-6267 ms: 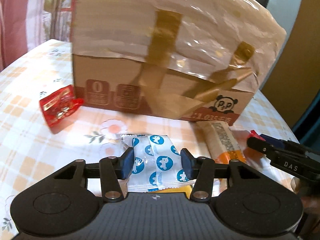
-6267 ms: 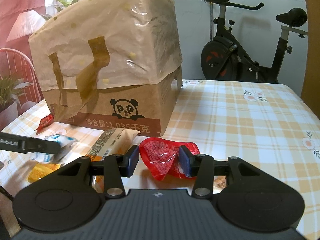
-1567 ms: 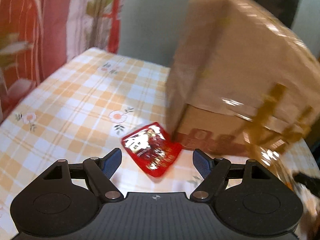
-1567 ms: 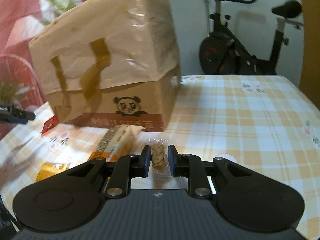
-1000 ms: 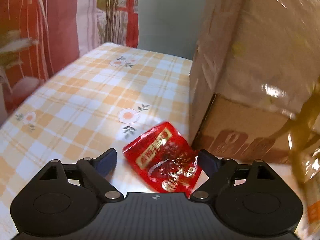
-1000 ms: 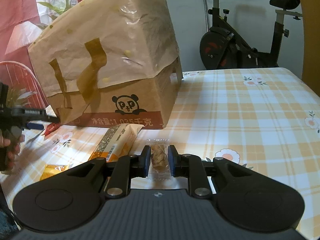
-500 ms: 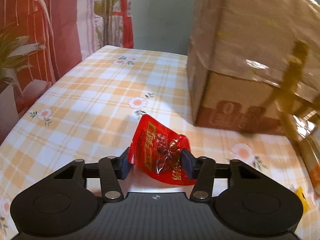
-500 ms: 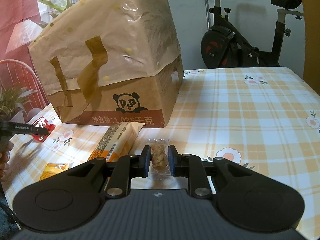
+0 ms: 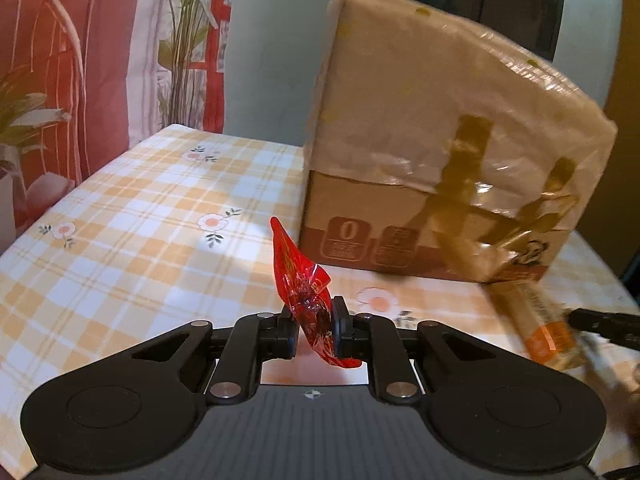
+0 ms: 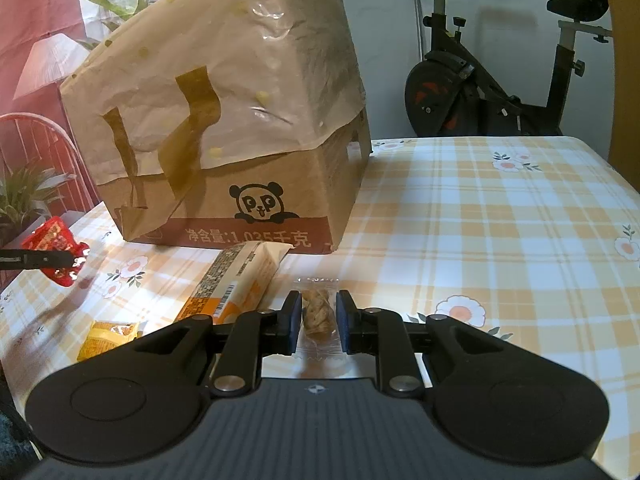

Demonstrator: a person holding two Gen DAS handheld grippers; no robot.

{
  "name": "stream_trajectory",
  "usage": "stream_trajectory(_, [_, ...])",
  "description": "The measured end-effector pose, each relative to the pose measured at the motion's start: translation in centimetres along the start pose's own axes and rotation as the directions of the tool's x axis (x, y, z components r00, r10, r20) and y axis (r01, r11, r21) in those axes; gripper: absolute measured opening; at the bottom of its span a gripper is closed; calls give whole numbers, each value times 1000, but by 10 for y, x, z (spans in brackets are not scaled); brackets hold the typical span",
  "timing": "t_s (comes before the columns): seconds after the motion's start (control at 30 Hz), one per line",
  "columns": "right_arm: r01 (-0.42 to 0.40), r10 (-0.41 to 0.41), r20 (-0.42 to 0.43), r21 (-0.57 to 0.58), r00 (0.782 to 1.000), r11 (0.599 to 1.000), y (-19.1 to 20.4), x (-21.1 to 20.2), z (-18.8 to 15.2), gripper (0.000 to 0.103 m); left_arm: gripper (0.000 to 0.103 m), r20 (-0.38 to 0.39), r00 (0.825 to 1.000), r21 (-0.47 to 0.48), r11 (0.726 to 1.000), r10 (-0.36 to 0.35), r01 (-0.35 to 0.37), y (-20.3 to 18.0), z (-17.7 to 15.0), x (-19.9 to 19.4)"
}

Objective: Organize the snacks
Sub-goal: 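Lift both packs and carry them over the box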

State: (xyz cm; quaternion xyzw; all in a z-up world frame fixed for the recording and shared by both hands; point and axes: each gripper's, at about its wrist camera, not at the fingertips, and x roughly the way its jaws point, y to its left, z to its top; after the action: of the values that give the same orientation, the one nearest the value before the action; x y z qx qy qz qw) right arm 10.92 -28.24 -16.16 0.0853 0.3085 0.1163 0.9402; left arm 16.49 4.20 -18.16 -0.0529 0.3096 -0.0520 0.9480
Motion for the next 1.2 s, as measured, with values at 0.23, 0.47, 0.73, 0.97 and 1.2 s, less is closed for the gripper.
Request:
stream_trajectory(0.23, [-1,1,5,-9,1000,1000,1,-1,0,20,17,20,999,13,999,-41,40,-12,-2,-10])
stream_trajectory(0.47, [5,-4,29,-17,1000,1000,2,-5,-1,21,17,66,996,30,998,-54,52,-13,2,-24])
stream_trajectory(0.73, [16,-12,126,-34,992,999,9,-37,15,21,17,213,973,87,993,-95,77,-21,46,-62])
stream_trajectory(0.97, [-20,46,333,-83,942,996,25,-81,82,21,17,372,914,183,978,-161,98,-46,115,-82])
stream_trajectory(1.2, [-102,147,448,-122,882,987,55,-70,156,21,17,341,906,214,959,-249,184,-86,173,-46])
